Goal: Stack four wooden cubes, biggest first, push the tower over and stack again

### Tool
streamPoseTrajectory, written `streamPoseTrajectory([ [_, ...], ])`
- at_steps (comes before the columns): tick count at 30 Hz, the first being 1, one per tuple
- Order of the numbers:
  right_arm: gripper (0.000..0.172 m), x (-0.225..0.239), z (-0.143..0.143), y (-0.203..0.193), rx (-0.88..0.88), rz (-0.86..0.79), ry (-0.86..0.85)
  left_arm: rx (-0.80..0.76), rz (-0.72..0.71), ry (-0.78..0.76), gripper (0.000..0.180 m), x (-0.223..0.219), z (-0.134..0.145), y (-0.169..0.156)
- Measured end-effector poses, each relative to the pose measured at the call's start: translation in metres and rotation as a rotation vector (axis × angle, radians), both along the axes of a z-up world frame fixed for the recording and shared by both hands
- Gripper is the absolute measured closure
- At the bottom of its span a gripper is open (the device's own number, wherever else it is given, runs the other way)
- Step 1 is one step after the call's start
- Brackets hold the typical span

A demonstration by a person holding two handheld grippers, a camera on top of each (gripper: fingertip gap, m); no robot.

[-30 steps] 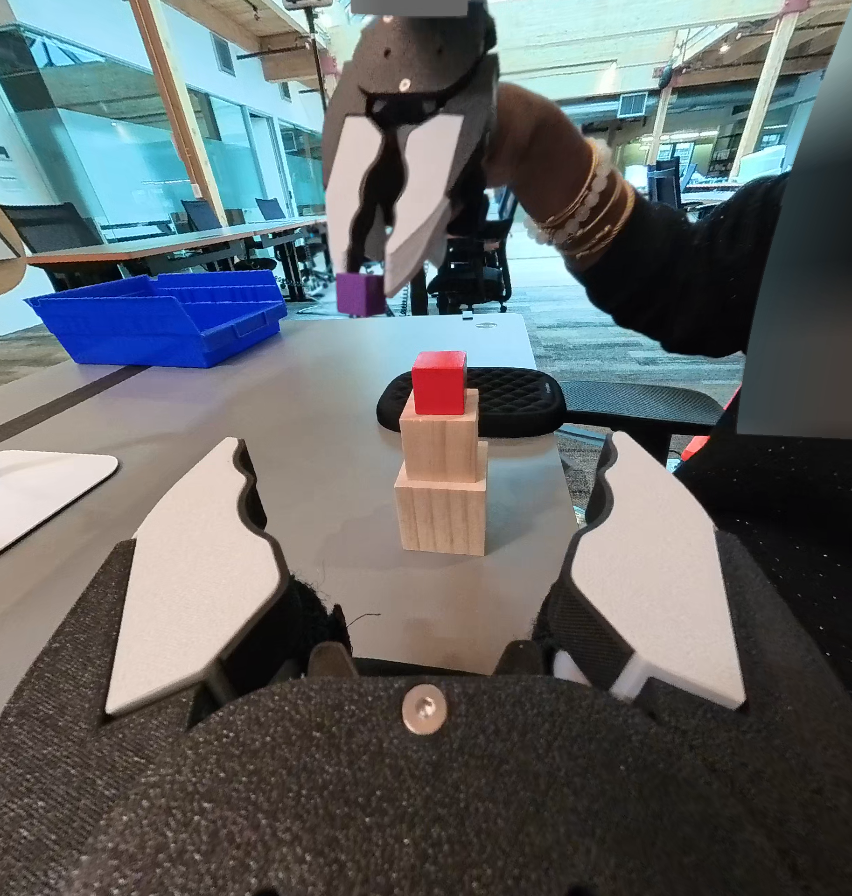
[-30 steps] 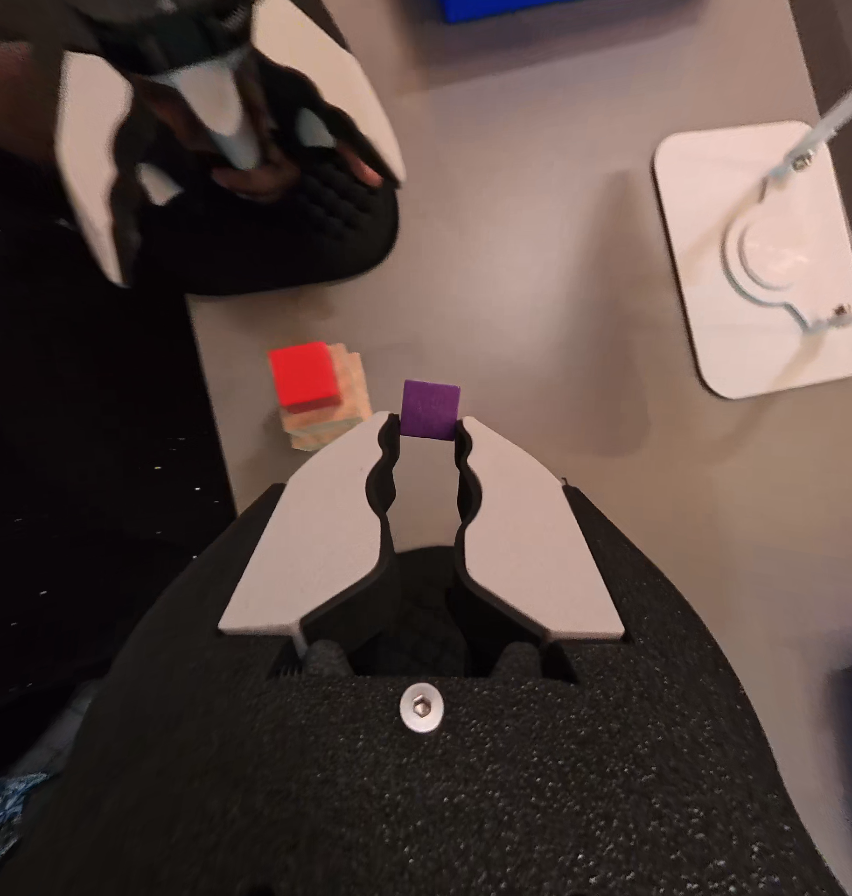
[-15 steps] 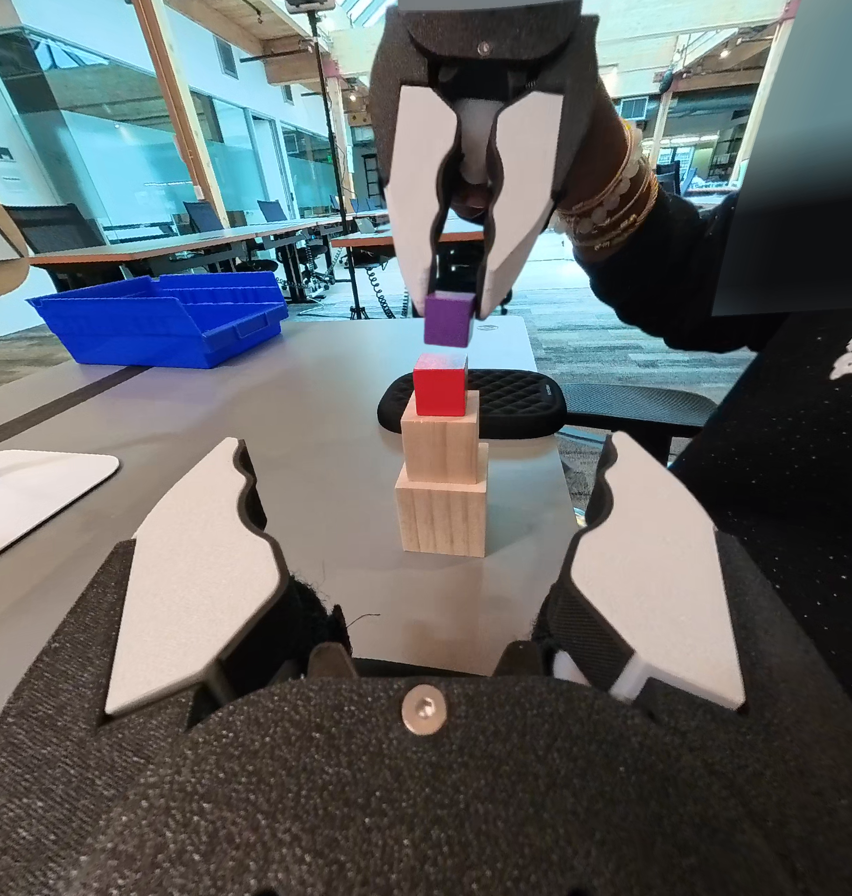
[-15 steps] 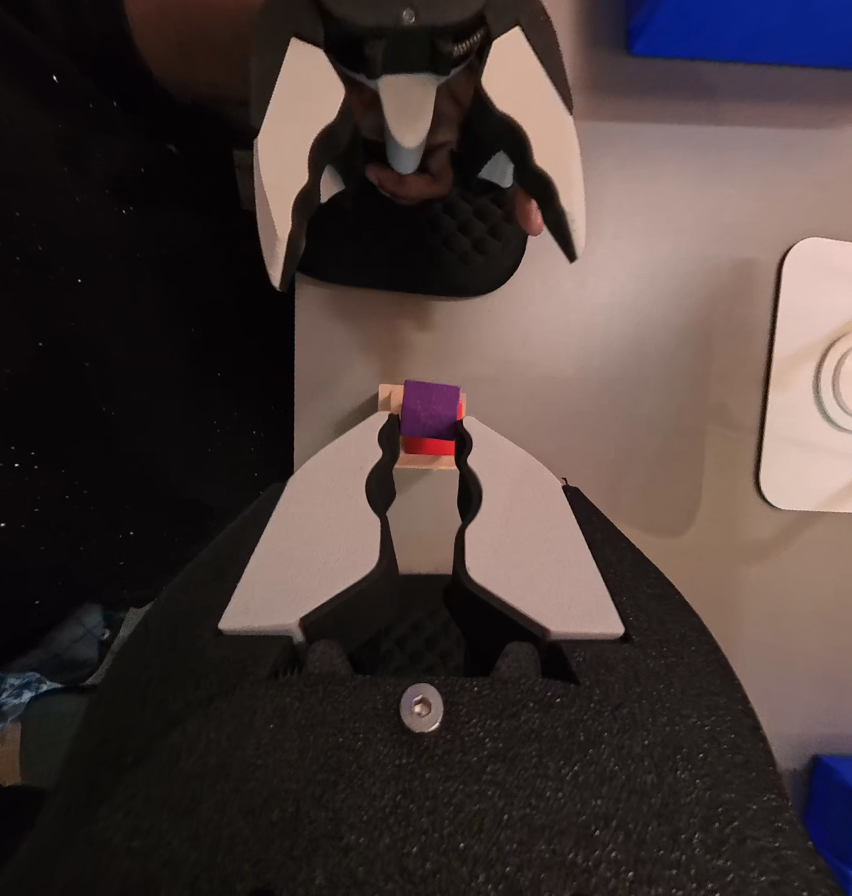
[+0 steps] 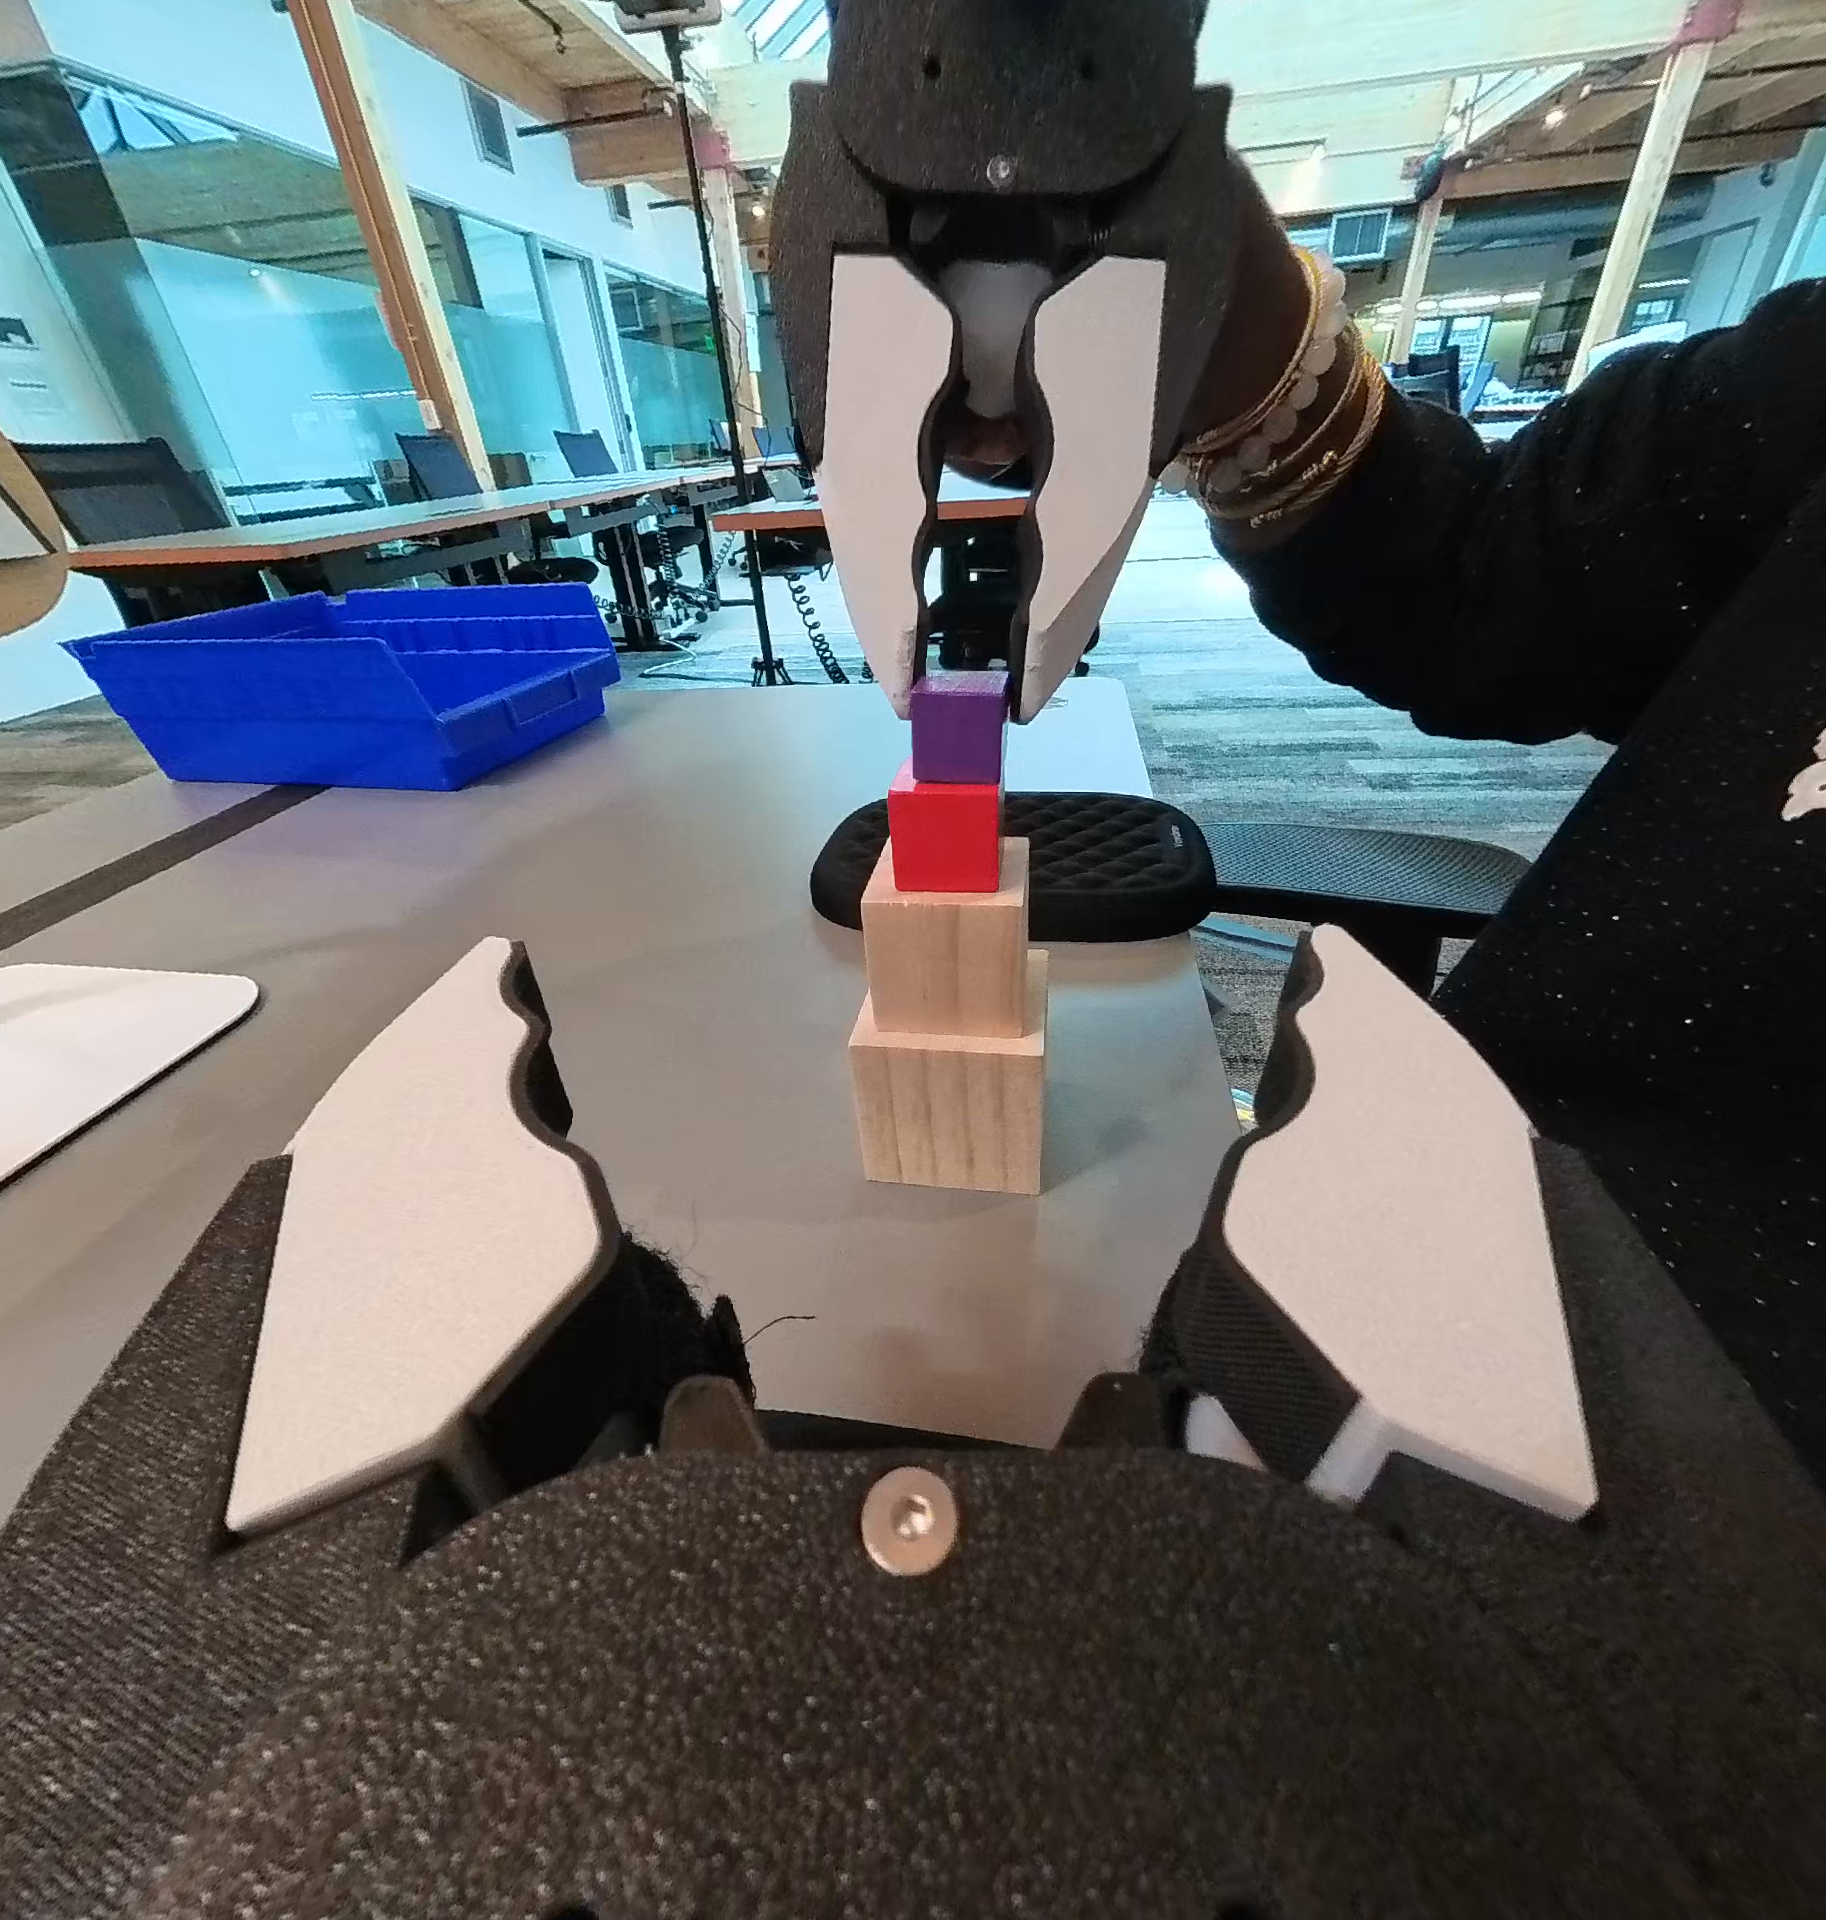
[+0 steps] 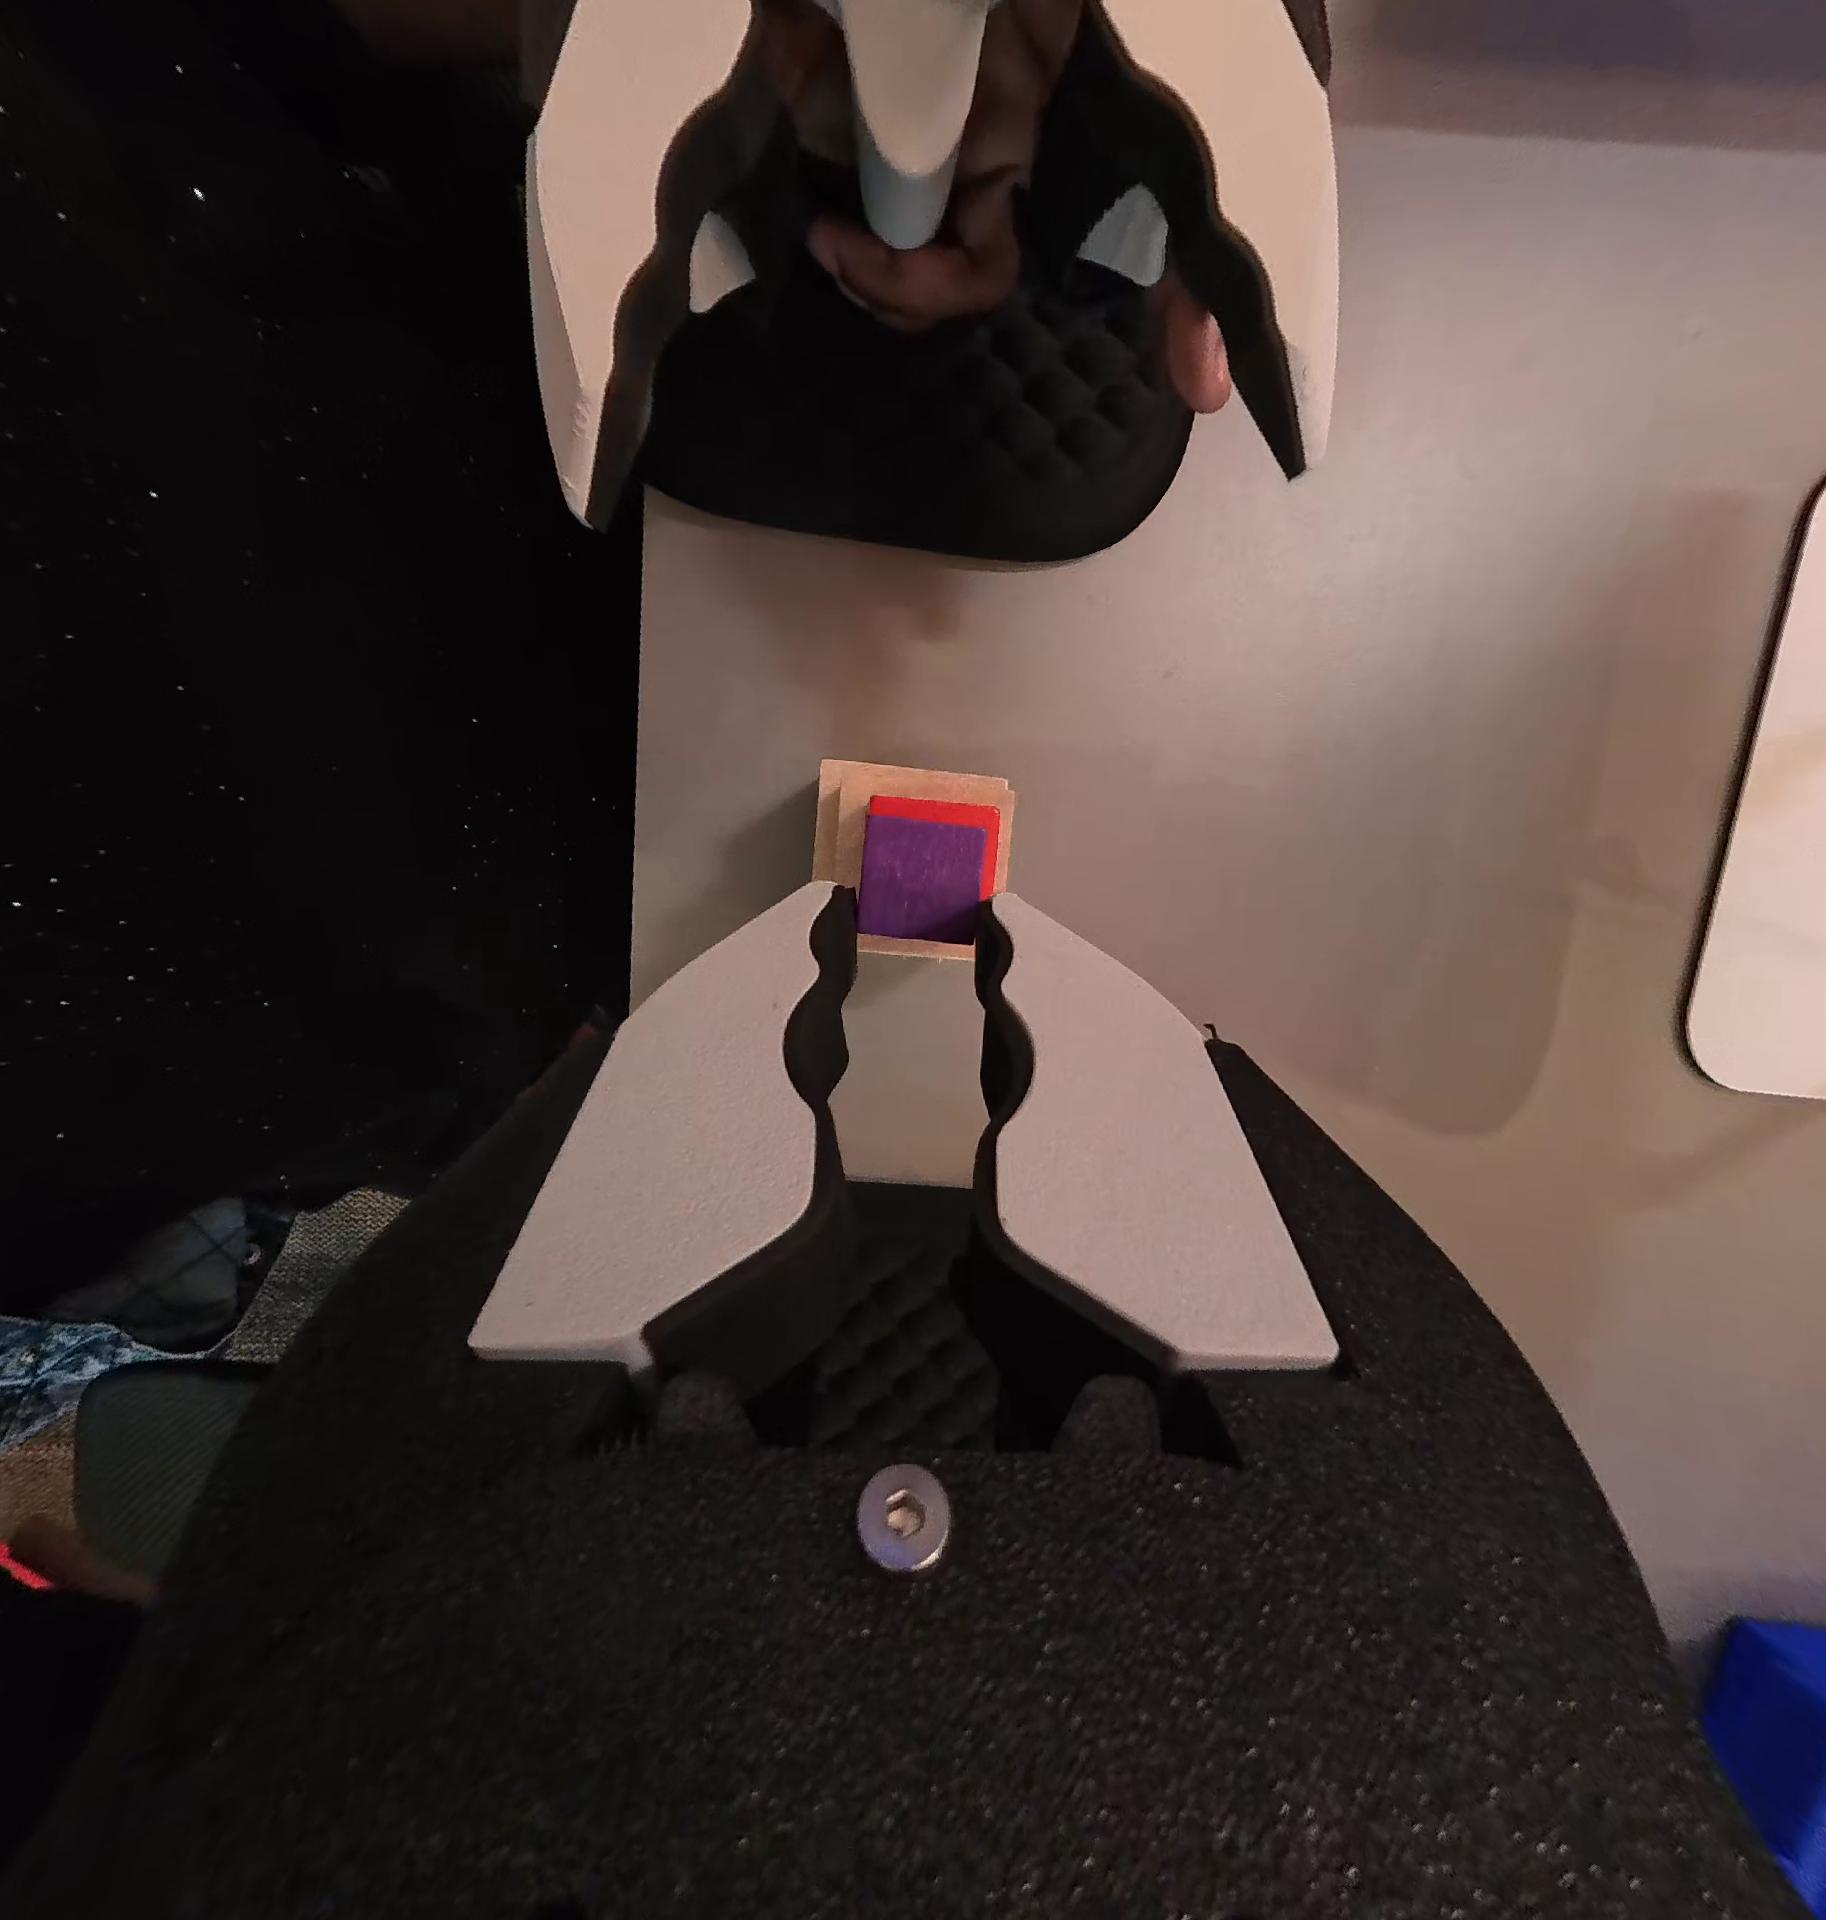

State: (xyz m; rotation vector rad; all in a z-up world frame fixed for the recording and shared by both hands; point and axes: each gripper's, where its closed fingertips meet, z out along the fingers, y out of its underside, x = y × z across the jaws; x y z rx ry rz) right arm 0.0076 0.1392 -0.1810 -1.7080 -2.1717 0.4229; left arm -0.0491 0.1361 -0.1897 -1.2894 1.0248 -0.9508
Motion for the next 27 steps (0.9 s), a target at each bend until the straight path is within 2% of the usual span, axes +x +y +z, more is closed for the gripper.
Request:
streamPoseTrajectory([
  [18,0.149,-0.002,0.000,0.003,-0.017,-0.014,0.035,0.002,0.000,0.003,0.050,0.000,-0.001,0.000],
  [23,0.129,-0.005,0.006,0.002,-0.020,-0.023,0.096,0.005,-0.002,0.006,0.050,0.001,-0.001,-0.001],
  [27,0.111,-0.009,0.016,0.011,-0.012,-0.076,0.275,0.006,-0.001,0.003,0.050,0.001,-0.001,-0.001],
])
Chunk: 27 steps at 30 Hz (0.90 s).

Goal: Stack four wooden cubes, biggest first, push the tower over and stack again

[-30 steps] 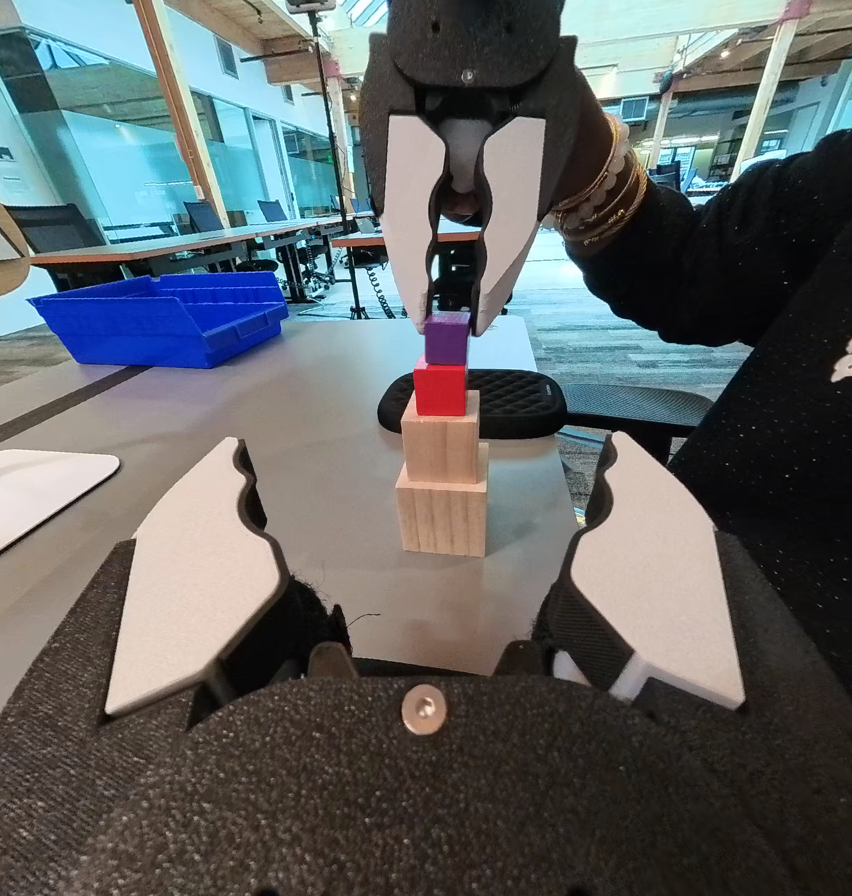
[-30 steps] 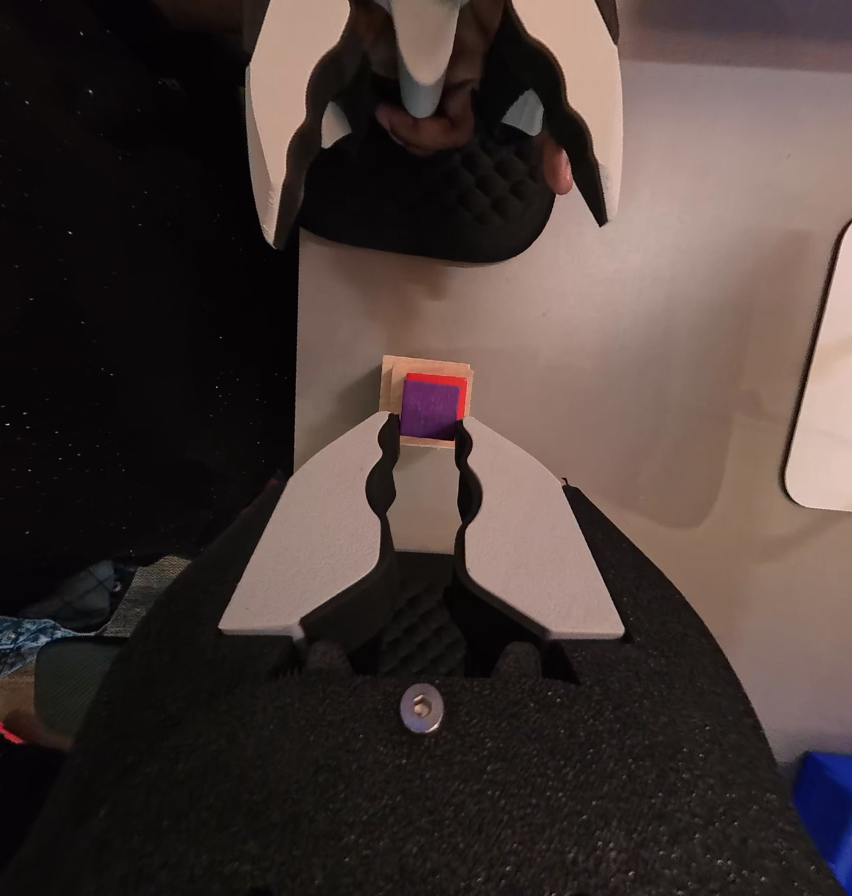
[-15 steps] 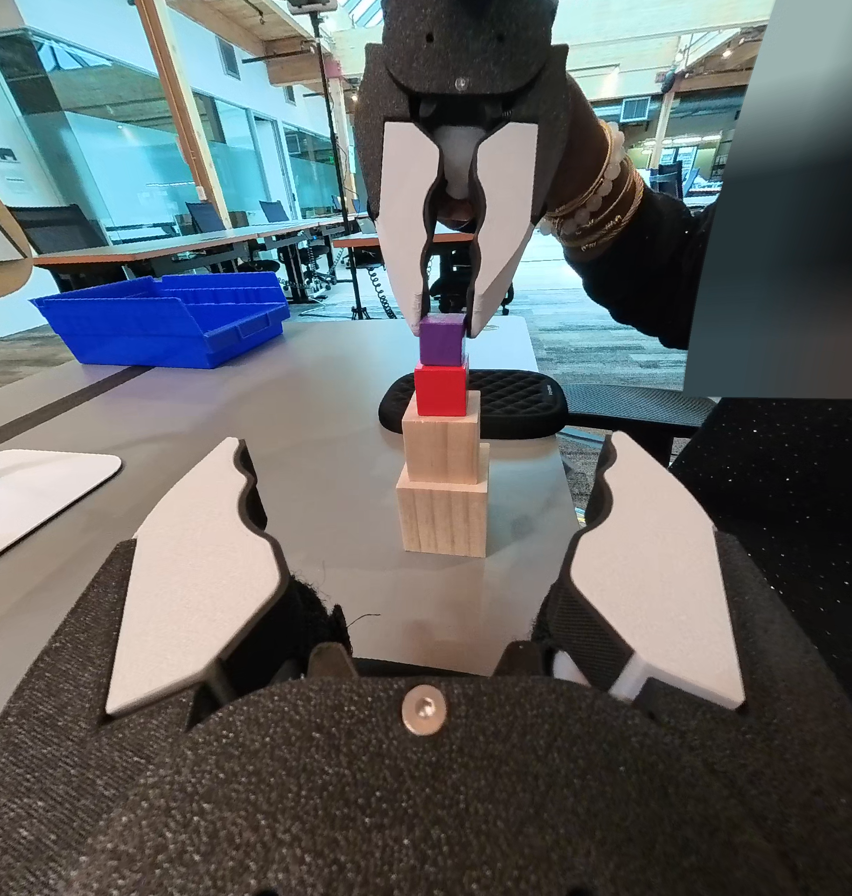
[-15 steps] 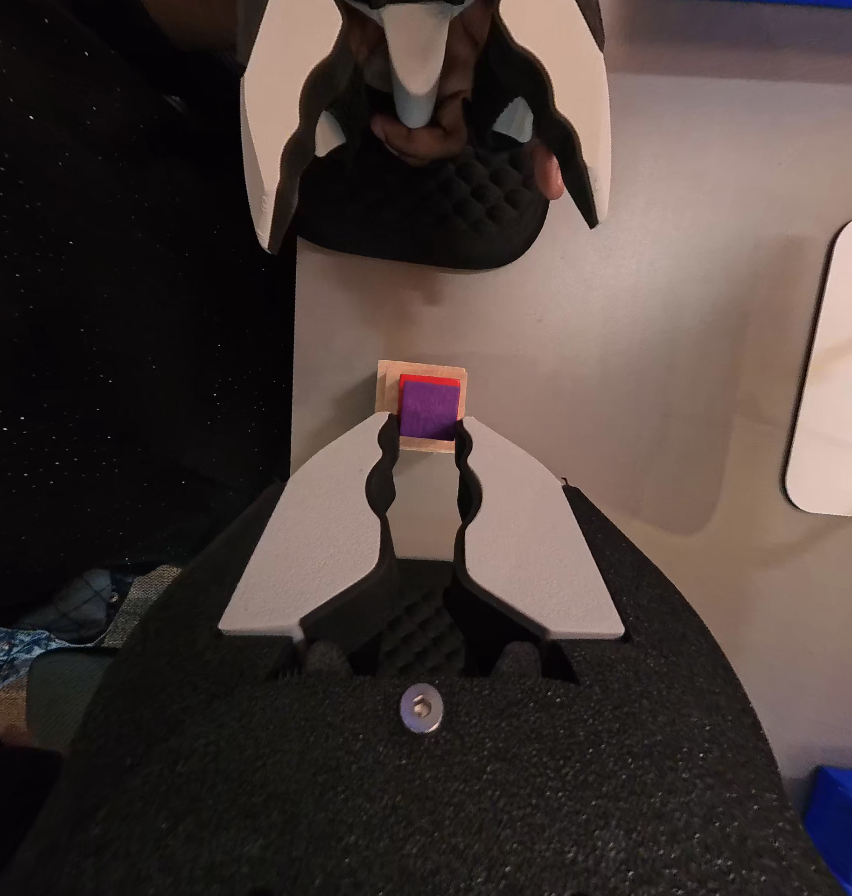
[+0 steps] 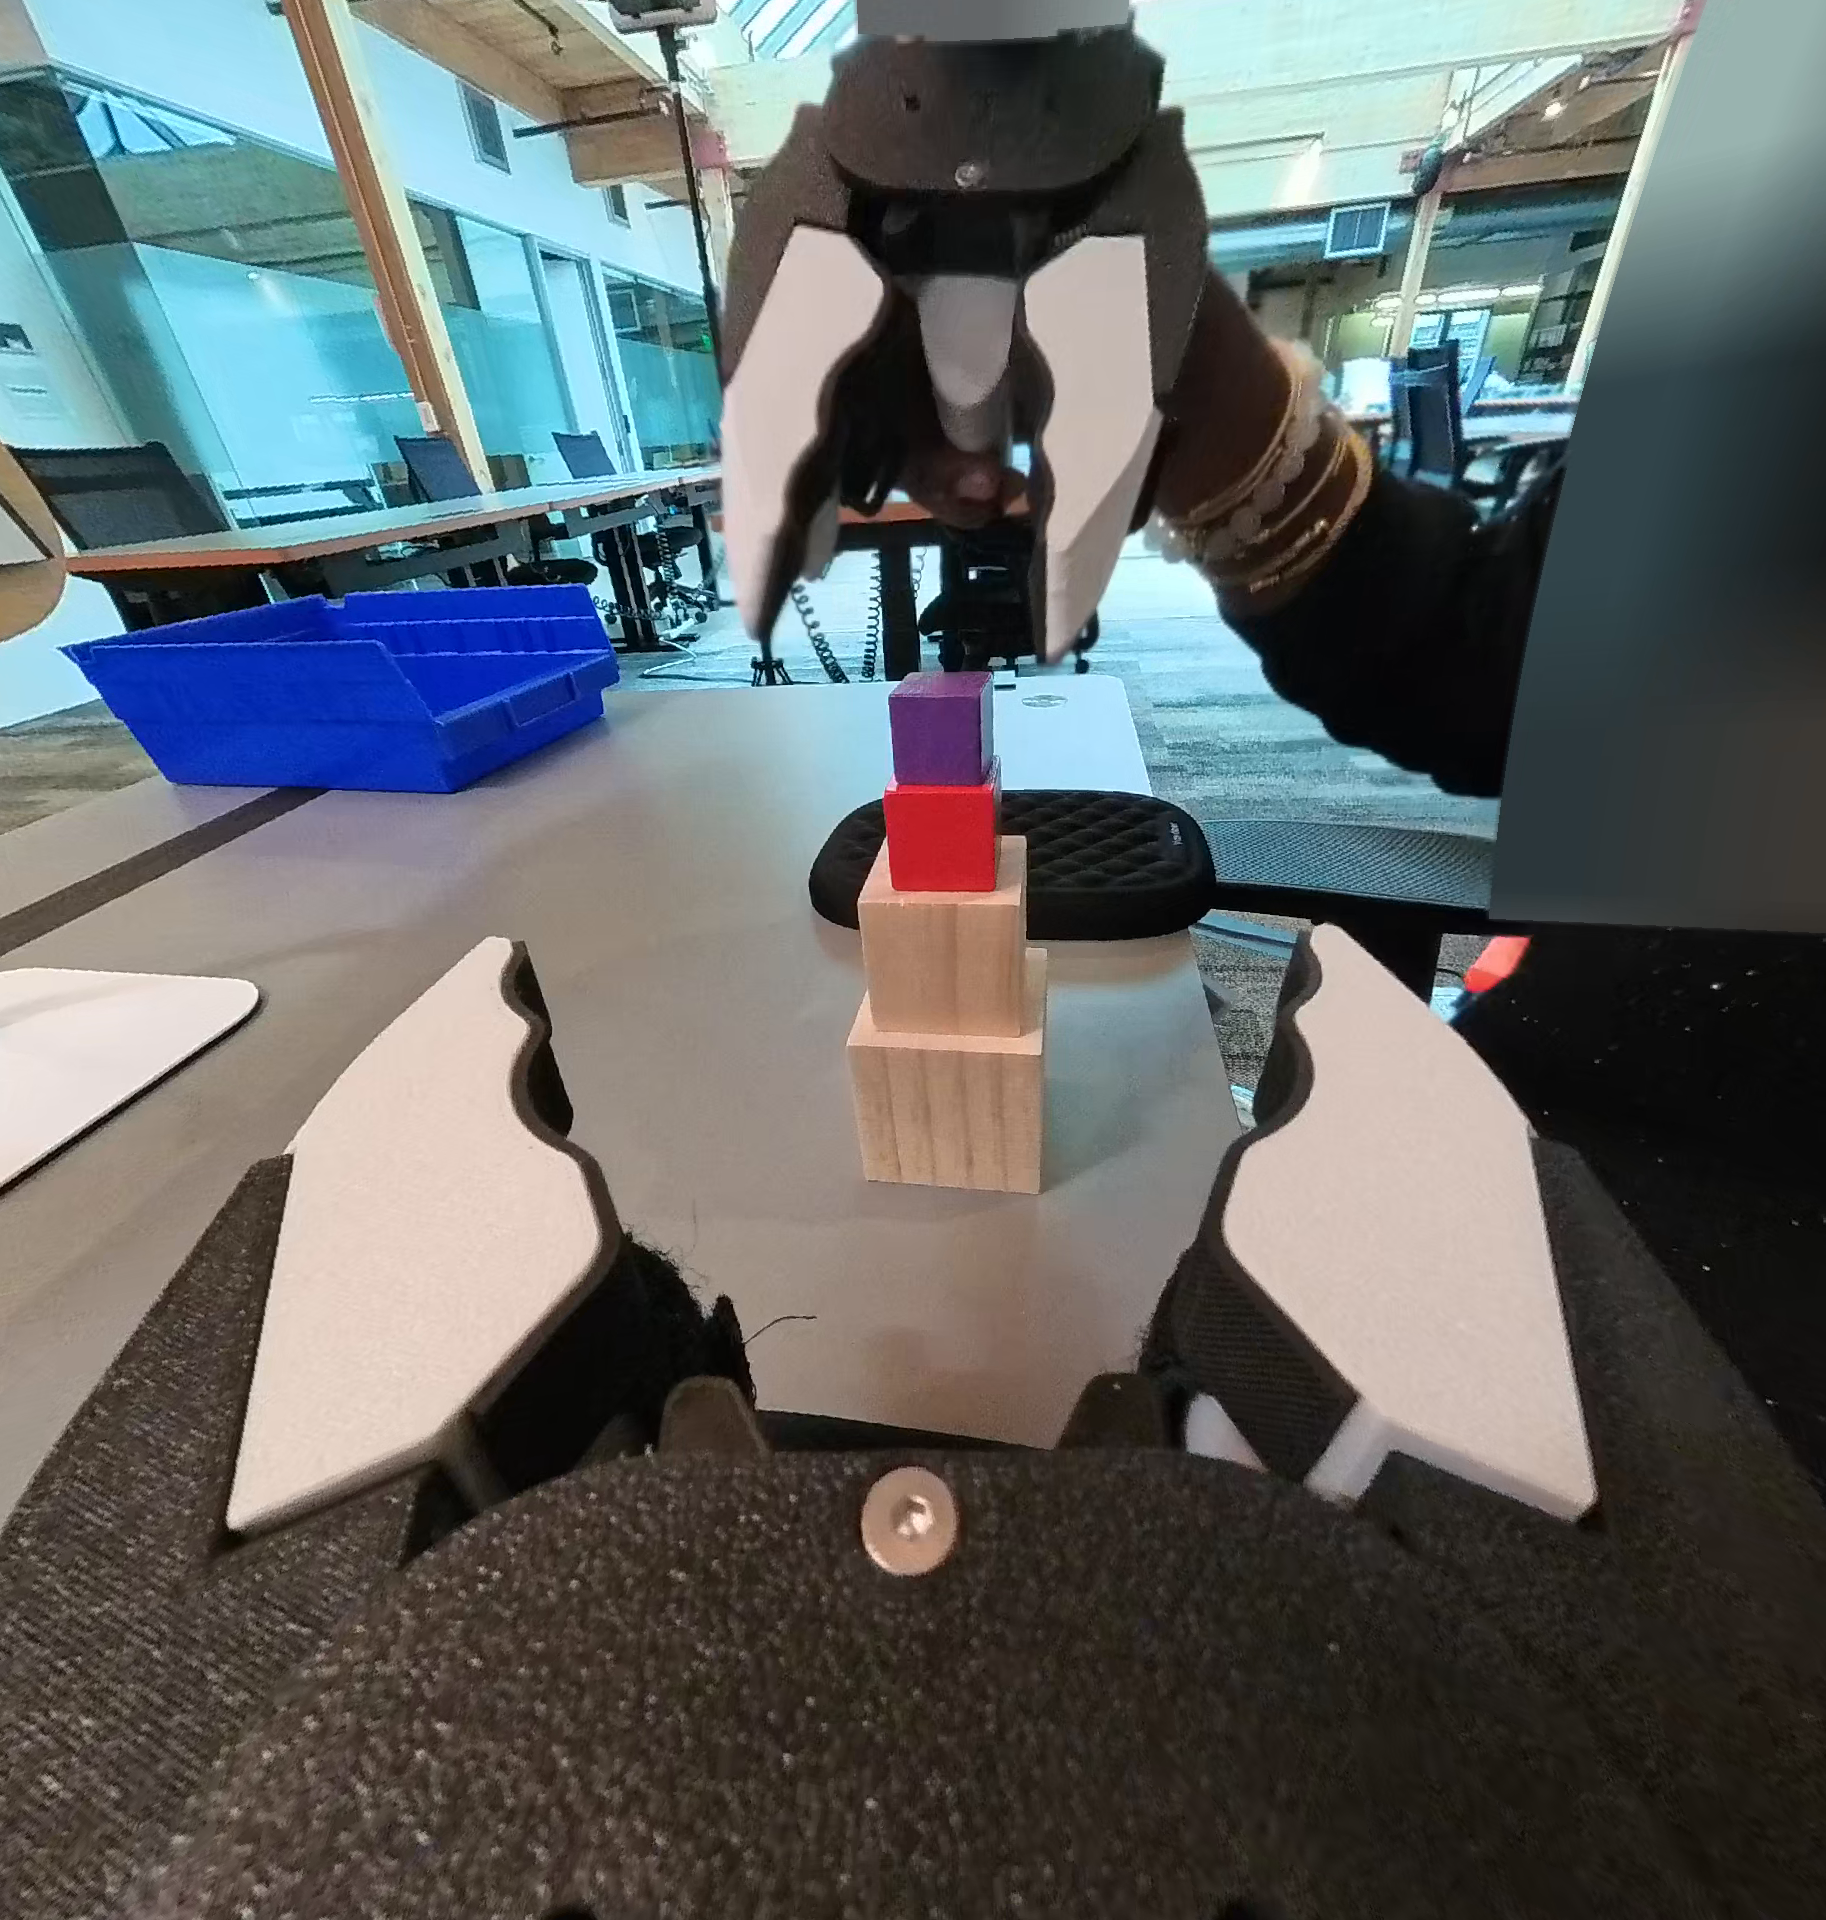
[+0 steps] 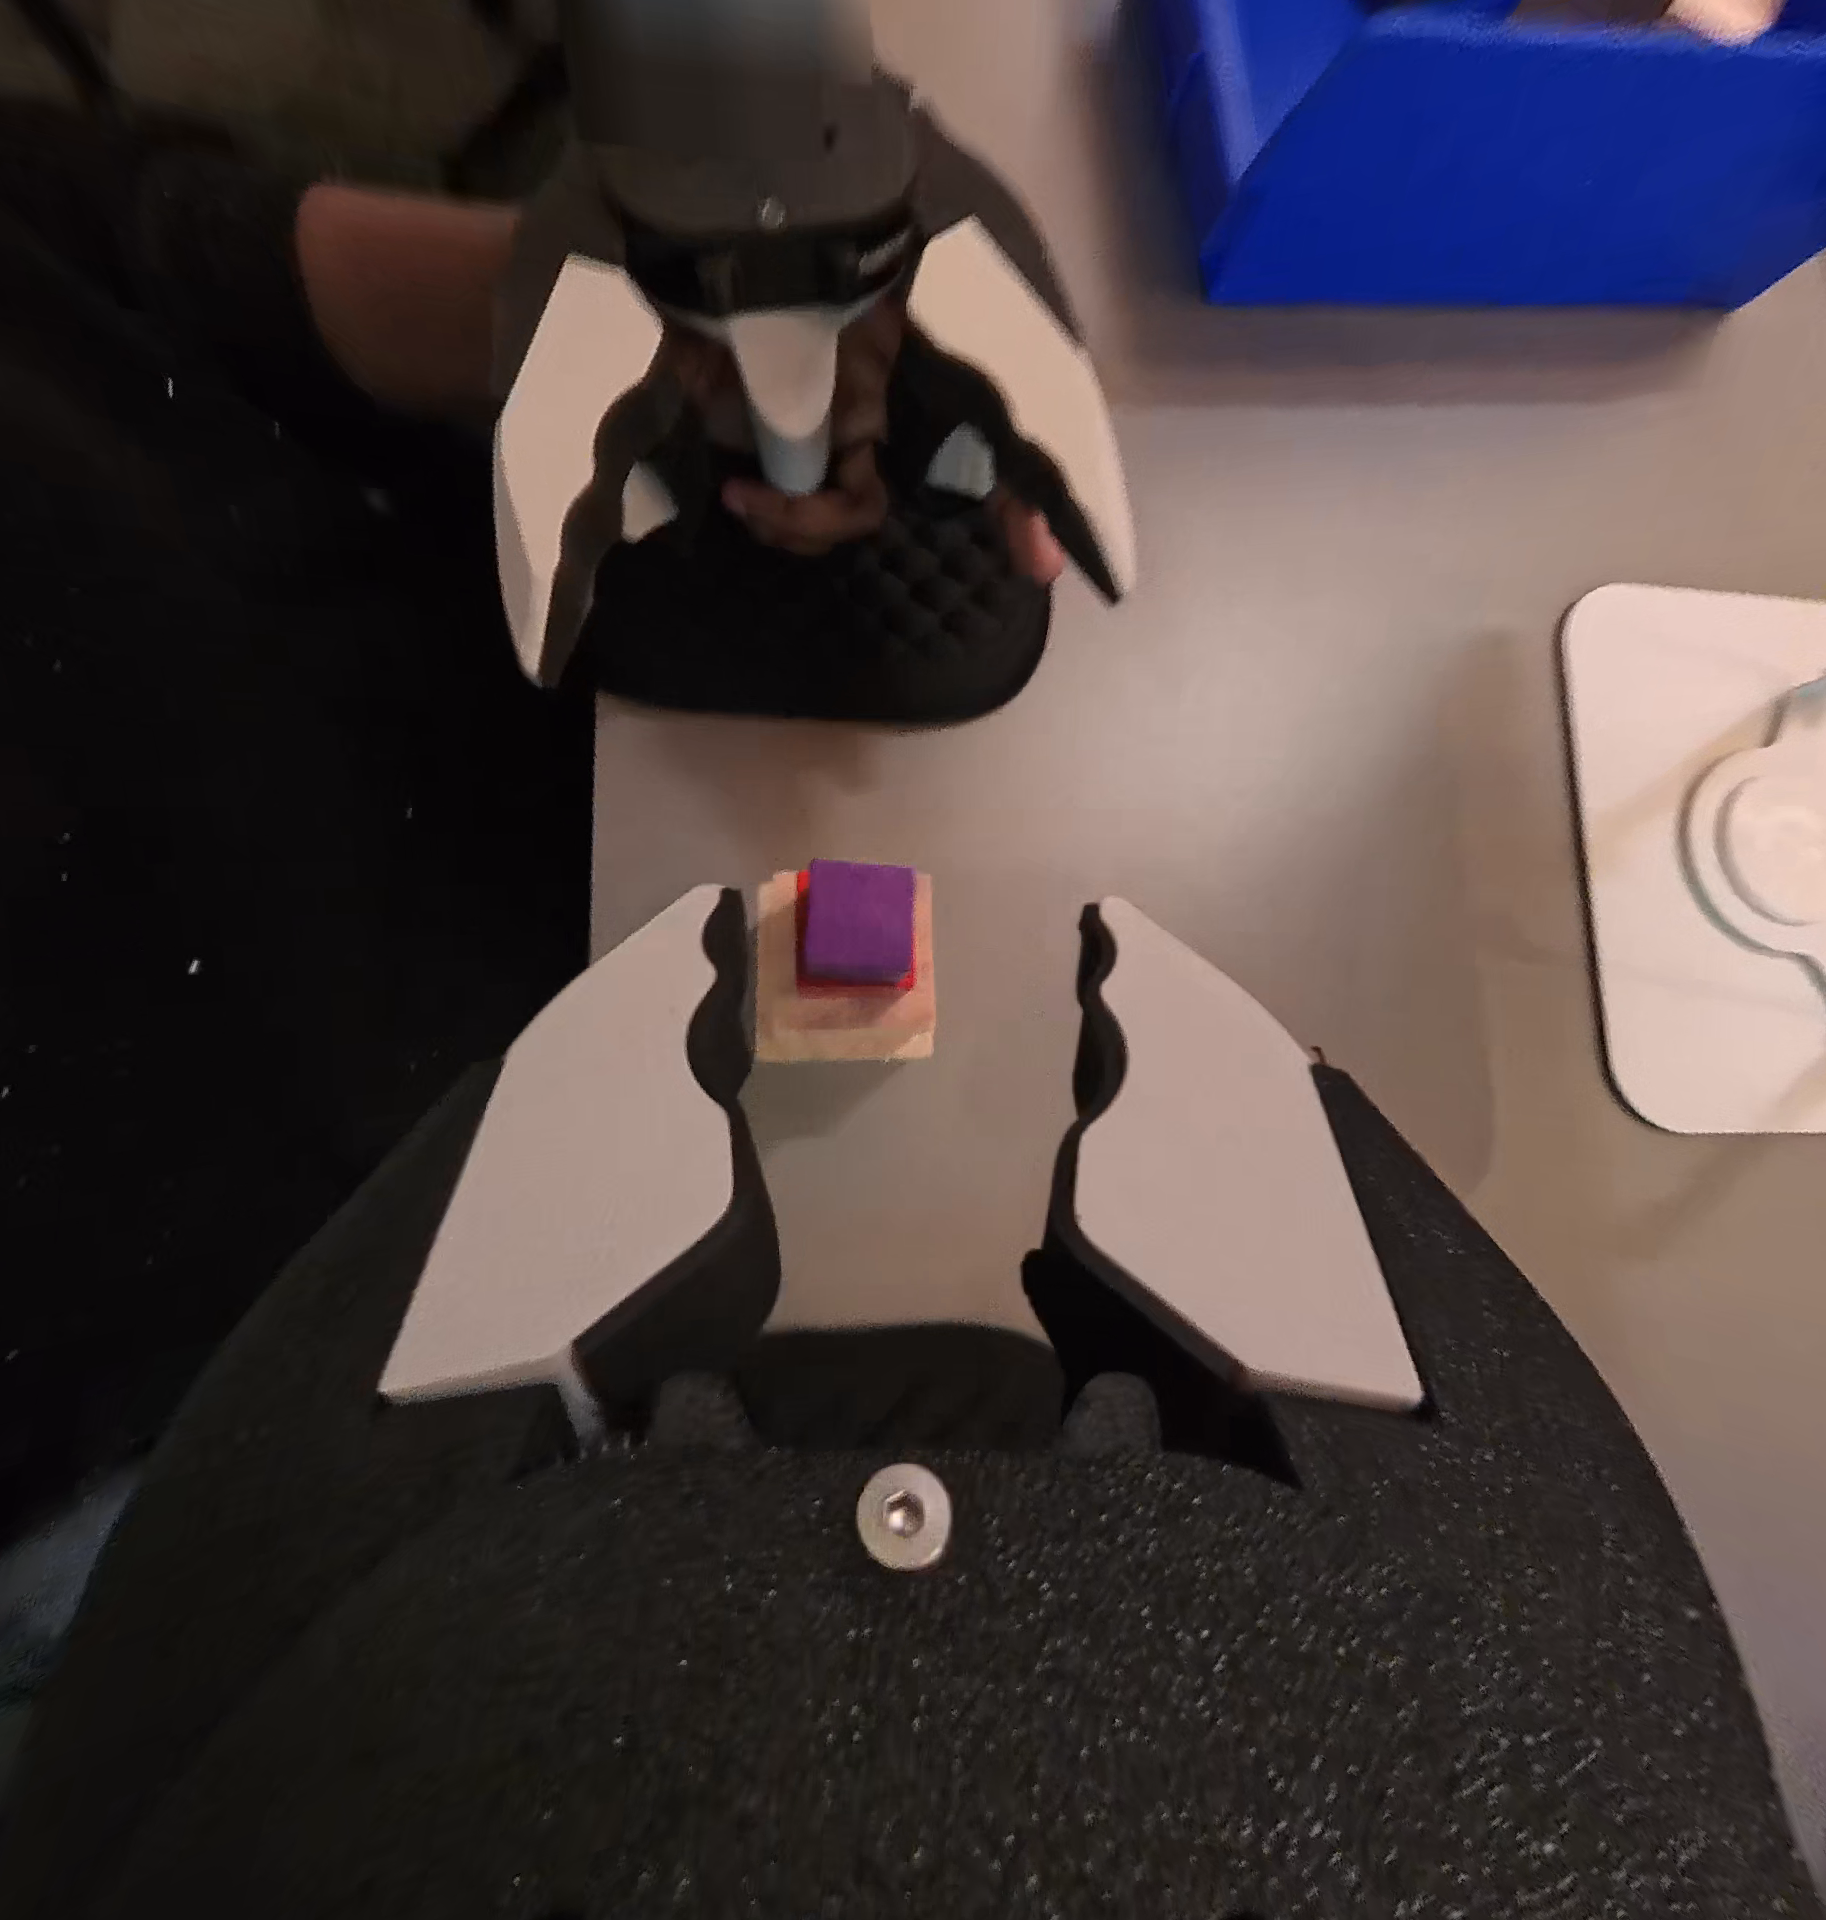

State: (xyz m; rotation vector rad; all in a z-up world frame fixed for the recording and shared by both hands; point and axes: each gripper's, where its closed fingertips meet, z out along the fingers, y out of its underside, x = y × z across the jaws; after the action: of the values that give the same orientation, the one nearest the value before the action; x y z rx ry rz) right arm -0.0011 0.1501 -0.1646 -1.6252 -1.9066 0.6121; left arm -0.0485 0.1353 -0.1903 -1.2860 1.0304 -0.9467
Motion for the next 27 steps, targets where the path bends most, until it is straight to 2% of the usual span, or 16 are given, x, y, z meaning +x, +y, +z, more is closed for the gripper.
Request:
streamPoseTrajectory([
  [5,0.080,0.005,0.026,0.009,-0.019,-0.098,0.373,0.007,0.004,0.005,0.051,0.000,0.000,0.000],
  [8,0.060,0.022,0.028,0.017,0.039,-0.185,0.573,0.001,0.003,0.004,0.051,0.000,0.000,0.000],
  [10,0.054,0.038,0.023,0.018,0.068,-0.222,0.658,-0.004,0.002,-0.002,0.051,0.000,0.000,0.001],
  [14,0.048,0.064,0.003,0.020,0.019,-0.282,0.754,0.002,0.007,0.002,0.051,0.000,0.000,0.001],
  [21,0.044,0.076,-0.030,0.024,-0.033,-0.248,0.783,-0.021,0.011,-0.017,0.051,-0.002,0.001,0.004],
  [24,0.036,0.076,-0.031,0.022,-0.055,-0.221,0.789,-0.035,0.018,-0.024,0.051,-0.003,0.002,0.006],
  [27,0.036,0.079,-0.028,0.018,-0.019,-0.206,0.824,-0.026,0.027,-0.026,0.053,-0.003,0.003,0.006],
])
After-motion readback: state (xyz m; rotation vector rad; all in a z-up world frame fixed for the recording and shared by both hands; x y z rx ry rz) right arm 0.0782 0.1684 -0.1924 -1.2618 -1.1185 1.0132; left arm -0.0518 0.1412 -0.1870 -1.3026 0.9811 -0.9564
